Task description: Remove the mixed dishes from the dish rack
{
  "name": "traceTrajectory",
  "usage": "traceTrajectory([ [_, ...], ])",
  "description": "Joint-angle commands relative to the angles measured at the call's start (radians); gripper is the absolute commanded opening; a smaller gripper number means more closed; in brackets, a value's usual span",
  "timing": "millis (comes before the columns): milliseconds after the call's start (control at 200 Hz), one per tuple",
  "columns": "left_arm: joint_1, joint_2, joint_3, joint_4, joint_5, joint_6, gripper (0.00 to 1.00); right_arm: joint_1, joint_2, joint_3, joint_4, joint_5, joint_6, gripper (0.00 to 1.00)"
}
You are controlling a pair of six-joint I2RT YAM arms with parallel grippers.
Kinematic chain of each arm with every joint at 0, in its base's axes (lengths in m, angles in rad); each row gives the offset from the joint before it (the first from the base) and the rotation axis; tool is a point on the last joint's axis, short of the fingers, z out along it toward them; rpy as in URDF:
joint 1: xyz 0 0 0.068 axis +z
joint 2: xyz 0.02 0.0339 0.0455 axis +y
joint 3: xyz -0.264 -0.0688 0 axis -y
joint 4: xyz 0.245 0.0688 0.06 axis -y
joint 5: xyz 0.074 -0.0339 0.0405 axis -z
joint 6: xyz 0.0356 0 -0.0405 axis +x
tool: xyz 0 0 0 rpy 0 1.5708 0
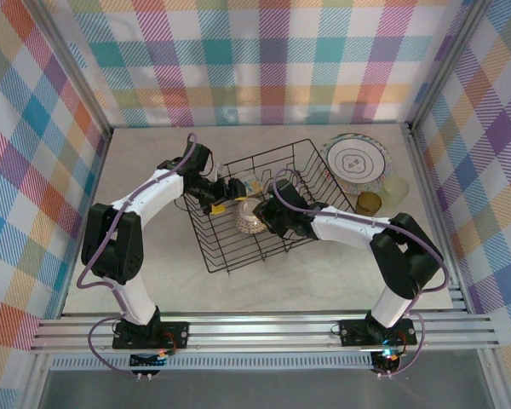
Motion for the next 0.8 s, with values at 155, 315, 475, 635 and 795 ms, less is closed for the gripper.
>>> traceTrajectory([
  [155, -0.001, 0.021, -0.002, -0.064, 0.021, 0.050, 0.87, -0.003, 0.035, -0.091, -0.056, 0.022, -0.038, 0.23],
  [315, -0.002, 0.047, 0.008, -0.081, 0.021, 0.066, 0.86, -0.012, 0.024, -0.118, -0.027, 0.019, -0.043, 0.22],
  [475, -0.005, 0.090, 0.027, -0.085, 0.035, 0.078, 0.84, -0.017, 0.024, -0.135, 0.003, 0.006, -0.041, 0.21],
  [635, -0.011, 0.112, 0.026, -0.060, 0.065, 0.066, 0.84, -0.025, 0.026, -0.154, 0.029, -0.007, -0.034, 0.20],
  [795, -0.011, 0.133, 0.017, -0.039, 0.057, 0.062, 0.85, -0.031, 0.027, -0.170, 0.057, -0.019, -0.028, 0.19],
])
